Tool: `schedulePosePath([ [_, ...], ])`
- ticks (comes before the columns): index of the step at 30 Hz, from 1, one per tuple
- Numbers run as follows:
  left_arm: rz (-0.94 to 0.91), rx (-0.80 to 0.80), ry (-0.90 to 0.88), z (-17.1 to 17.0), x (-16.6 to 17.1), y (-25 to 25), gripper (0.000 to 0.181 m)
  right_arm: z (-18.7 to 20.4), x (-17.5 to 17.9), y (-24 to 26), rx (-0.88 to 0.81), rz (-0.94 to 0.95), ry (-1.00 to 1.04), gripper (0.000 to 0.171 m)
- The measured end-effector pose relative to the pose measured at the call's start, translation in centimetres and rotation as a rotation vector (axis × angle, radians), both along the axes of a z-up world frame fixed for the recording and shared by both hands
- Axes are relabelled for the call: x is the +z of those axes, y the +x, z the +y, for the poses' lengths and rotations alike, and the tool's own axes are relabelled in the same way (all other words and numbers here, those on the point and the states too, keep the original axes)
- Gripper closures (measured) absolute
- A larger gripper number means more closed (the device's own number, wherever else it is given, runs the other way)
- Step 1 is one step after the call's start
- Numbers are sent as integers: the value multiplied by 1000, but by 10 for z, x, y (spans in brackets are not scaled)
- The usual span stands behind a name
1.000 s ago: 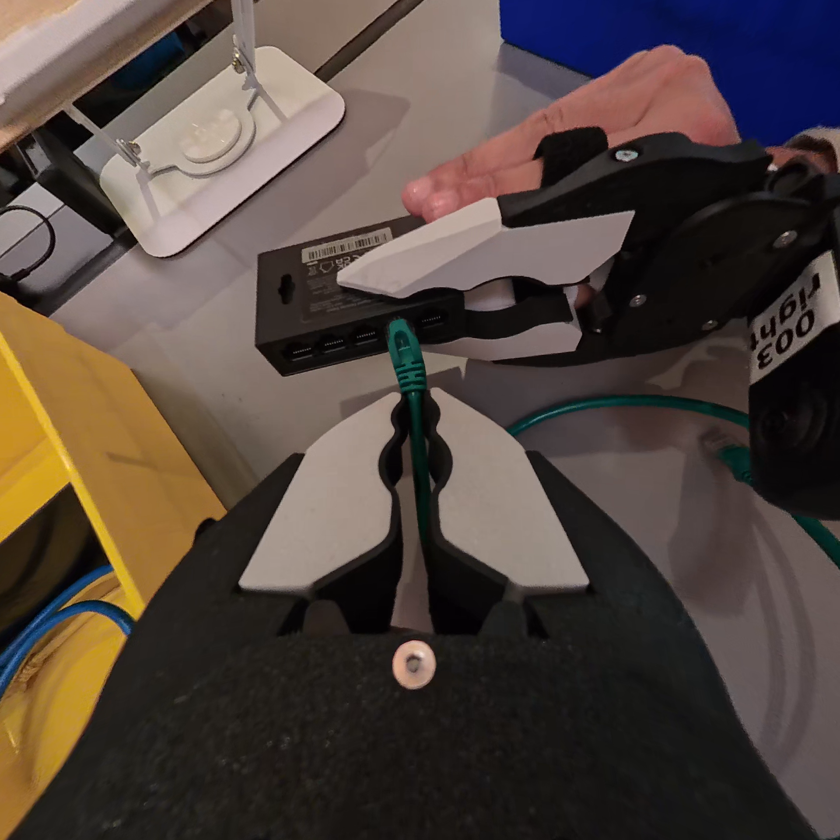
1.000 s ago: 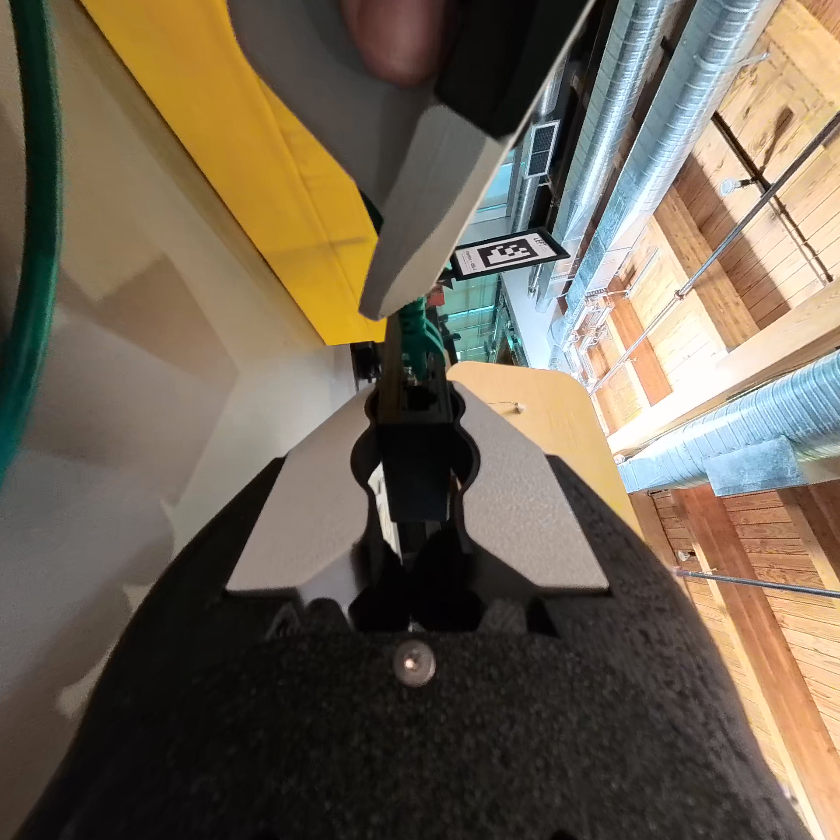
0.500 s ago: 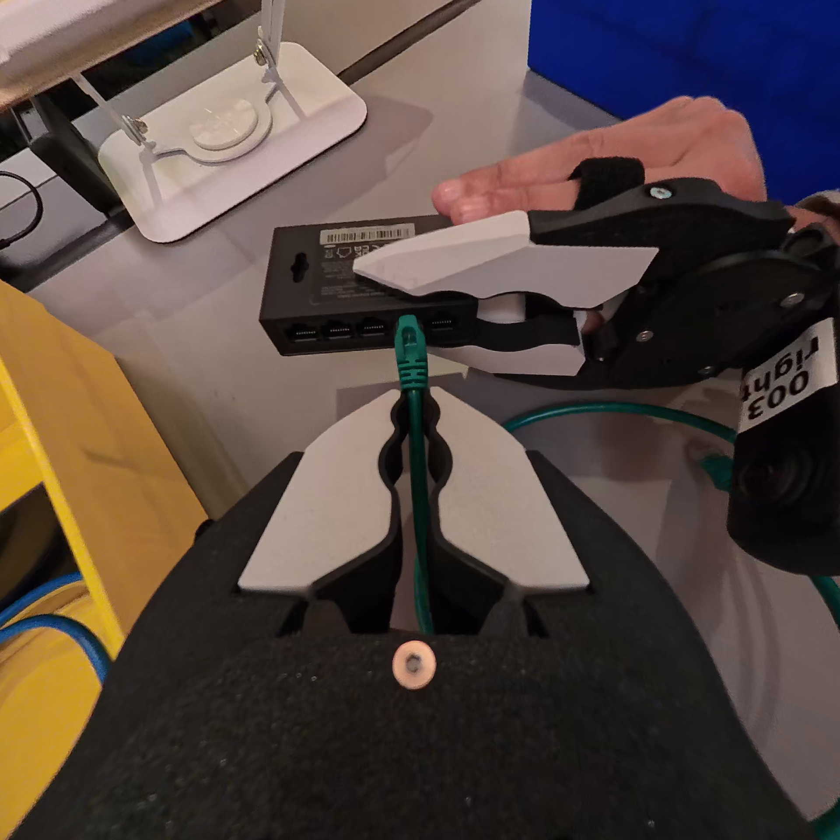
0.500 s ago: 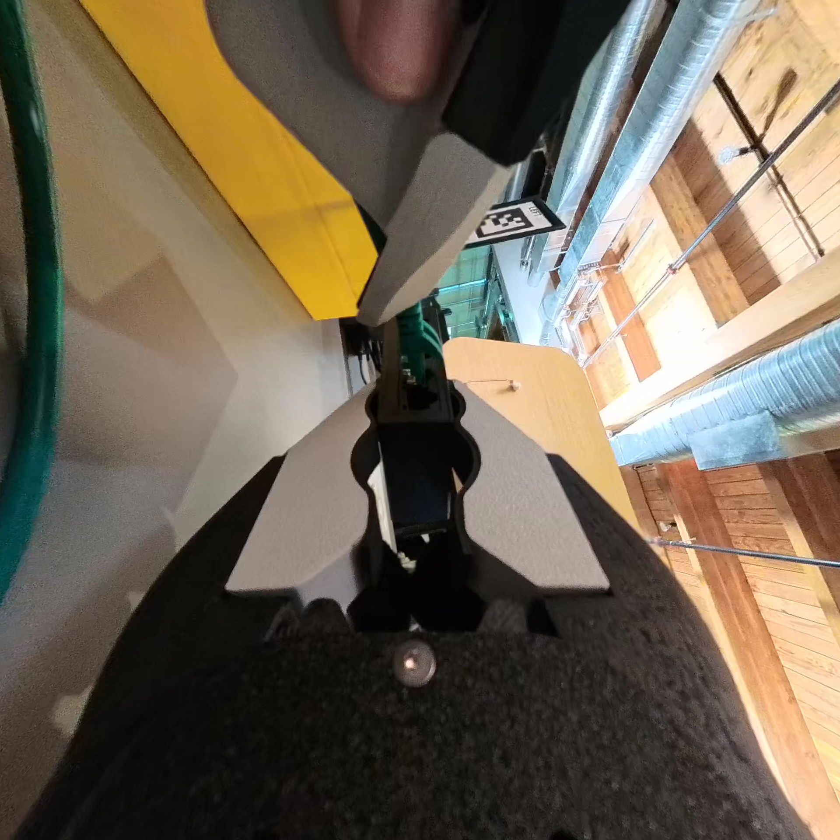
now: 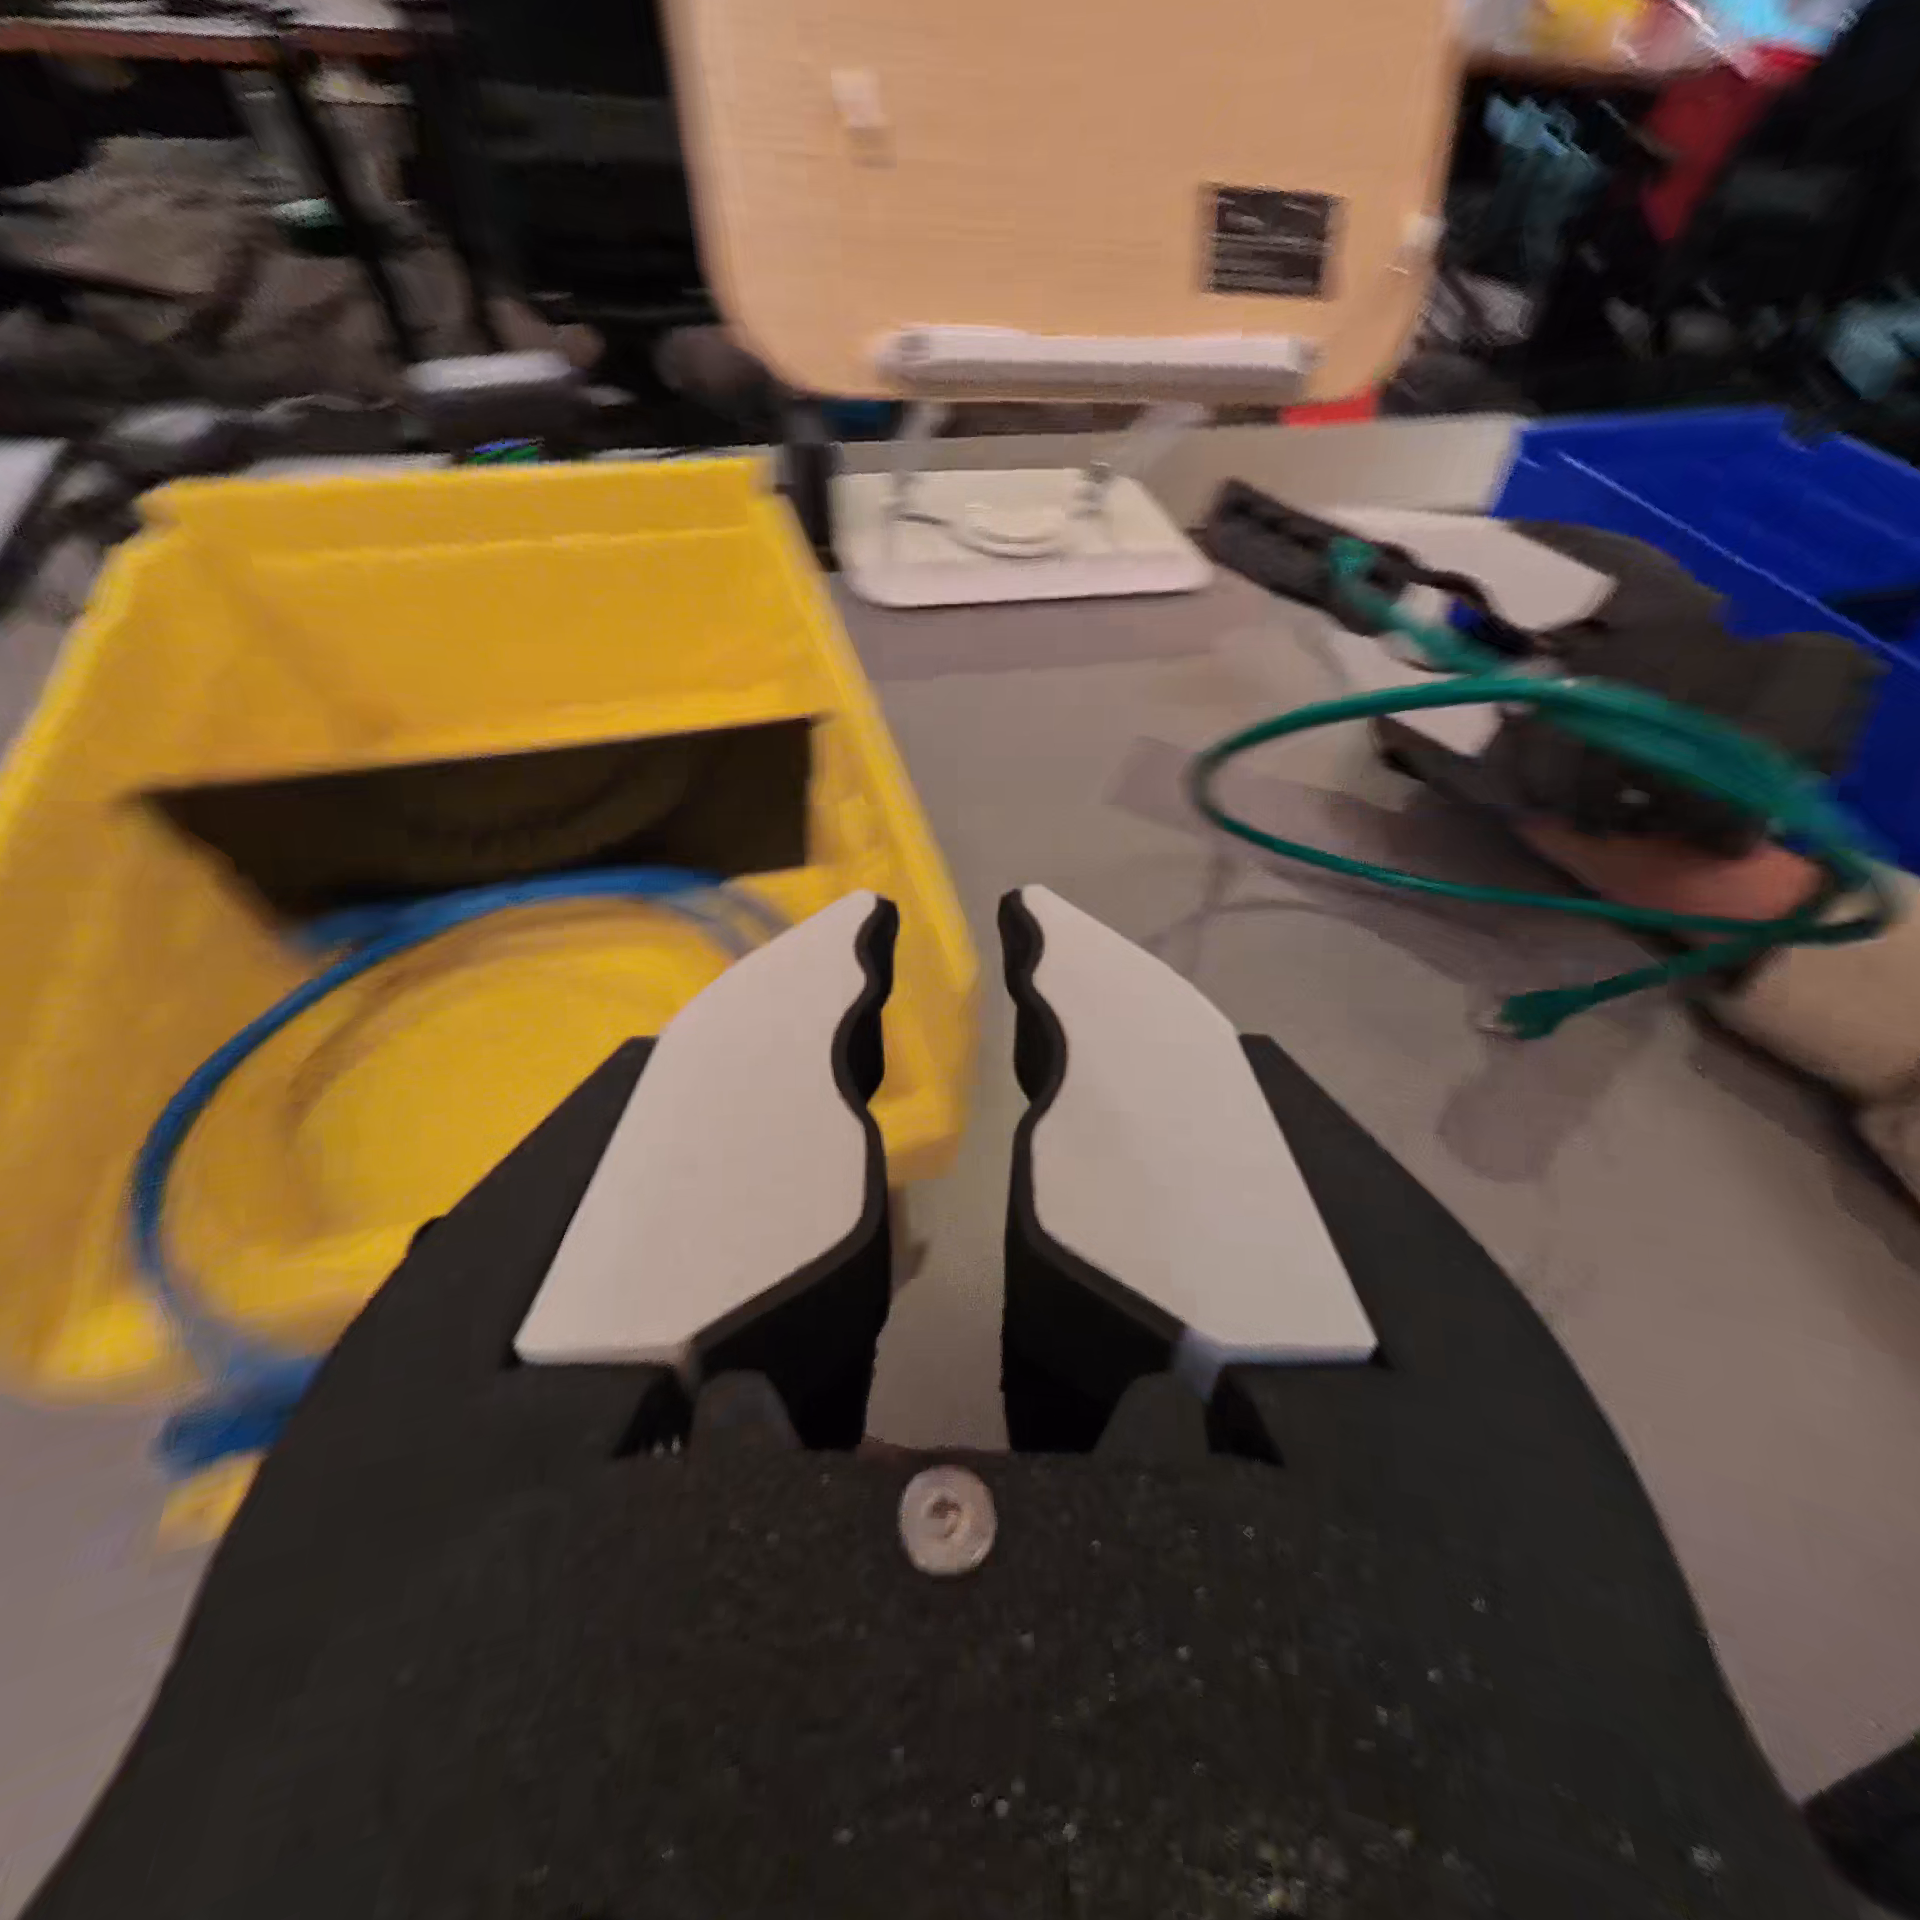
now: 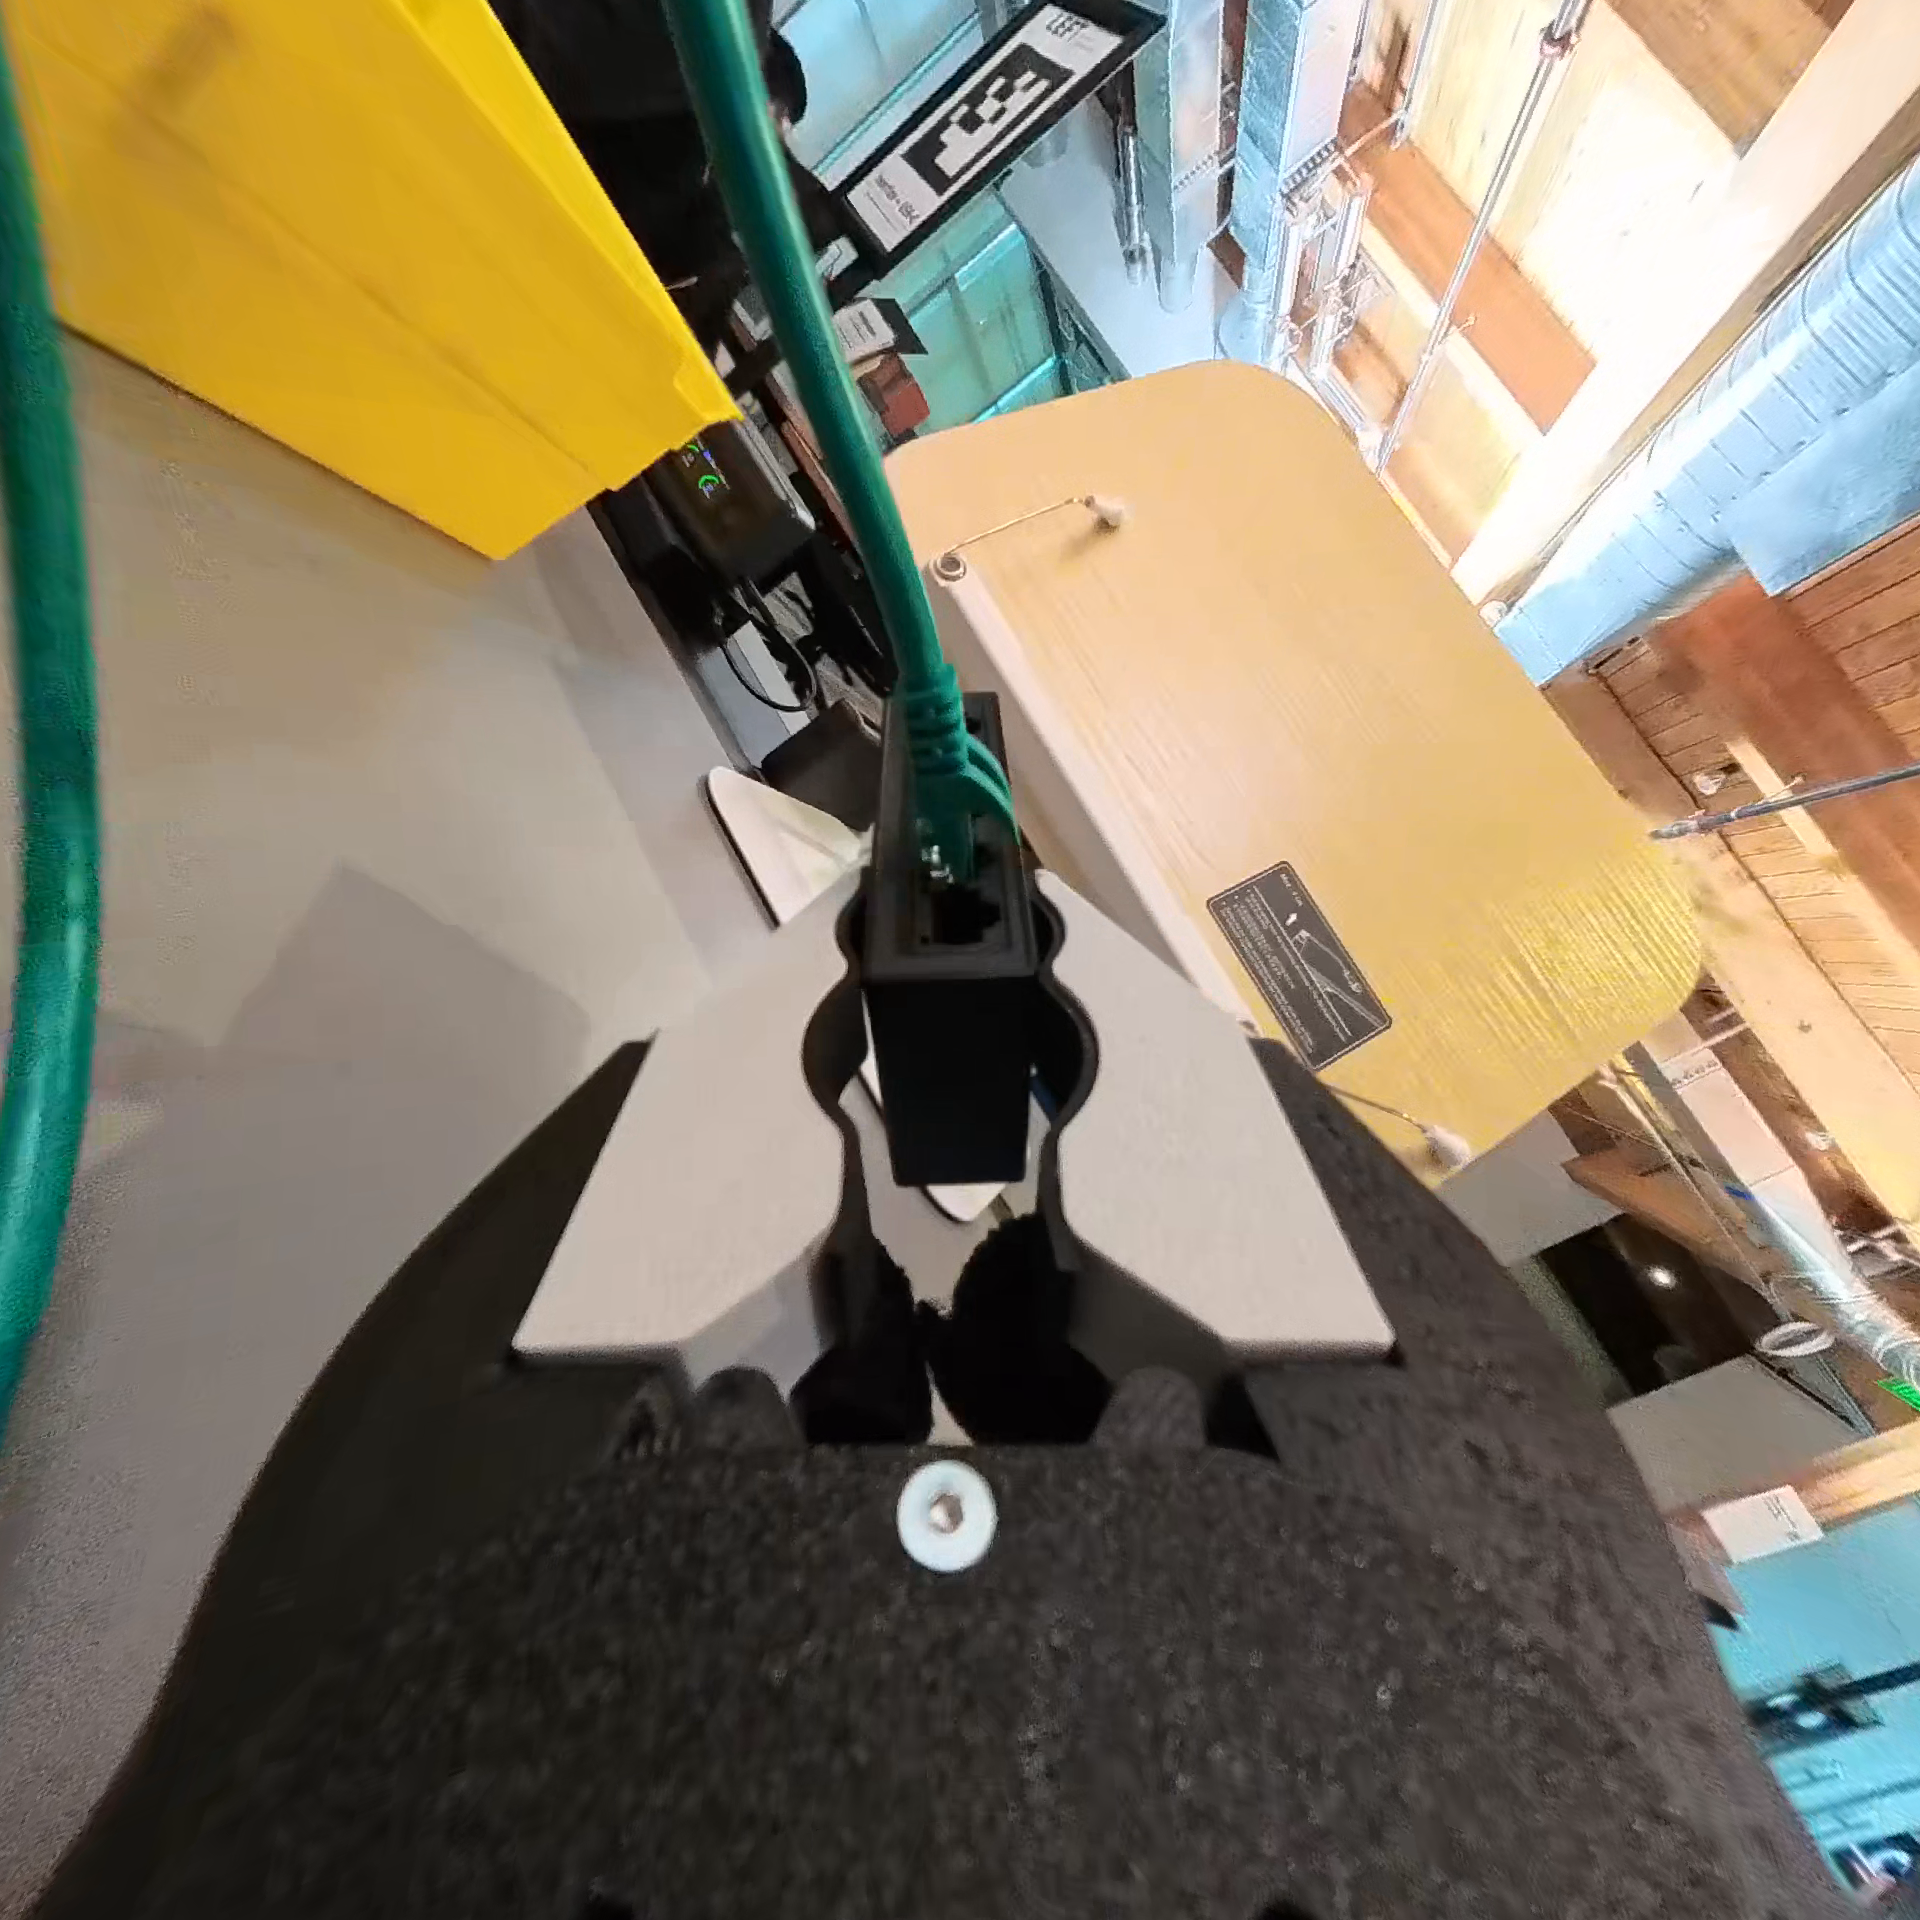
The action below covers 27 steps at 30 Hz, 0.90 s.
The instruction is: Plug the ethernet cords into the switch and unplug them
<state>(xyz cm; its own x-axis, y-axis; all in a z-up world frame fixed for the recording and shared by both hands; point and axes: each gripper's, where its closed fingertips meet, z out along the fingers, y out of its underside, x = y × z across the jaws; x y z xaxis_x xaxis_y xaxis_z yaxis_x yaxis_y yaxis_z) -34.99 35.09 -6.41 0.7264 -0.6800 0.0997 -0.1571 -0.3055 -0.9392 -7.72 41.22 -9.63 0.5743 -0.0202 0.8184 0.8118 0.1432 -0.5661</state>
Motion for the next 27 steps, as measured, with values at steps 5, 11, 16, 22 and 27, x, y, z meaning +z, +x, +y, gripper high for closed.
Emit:
schedulePosePath([
  [5, -275, 302, -254, 11, -48, -100, 152, -2, -6, -19, 47, -86, 3, 145],
  [11, -438, 279, -487, 22, -77, -106, 140, -5, -12, -32, 76, -162, 2, 145],
  [16, -416, 270, -512, 32, -85, -102, 147, -3, -14, -30, 75, -144, -14, 145],
  [22, -396, 178, -377, 31, -58, -89, 170, -3, -16, -30, 76, -155, -21, 145],
  [27, -278, 72, -127, 19, -20, -76, 175, -3, -17, -31, 80, -165, -25, 145],
])
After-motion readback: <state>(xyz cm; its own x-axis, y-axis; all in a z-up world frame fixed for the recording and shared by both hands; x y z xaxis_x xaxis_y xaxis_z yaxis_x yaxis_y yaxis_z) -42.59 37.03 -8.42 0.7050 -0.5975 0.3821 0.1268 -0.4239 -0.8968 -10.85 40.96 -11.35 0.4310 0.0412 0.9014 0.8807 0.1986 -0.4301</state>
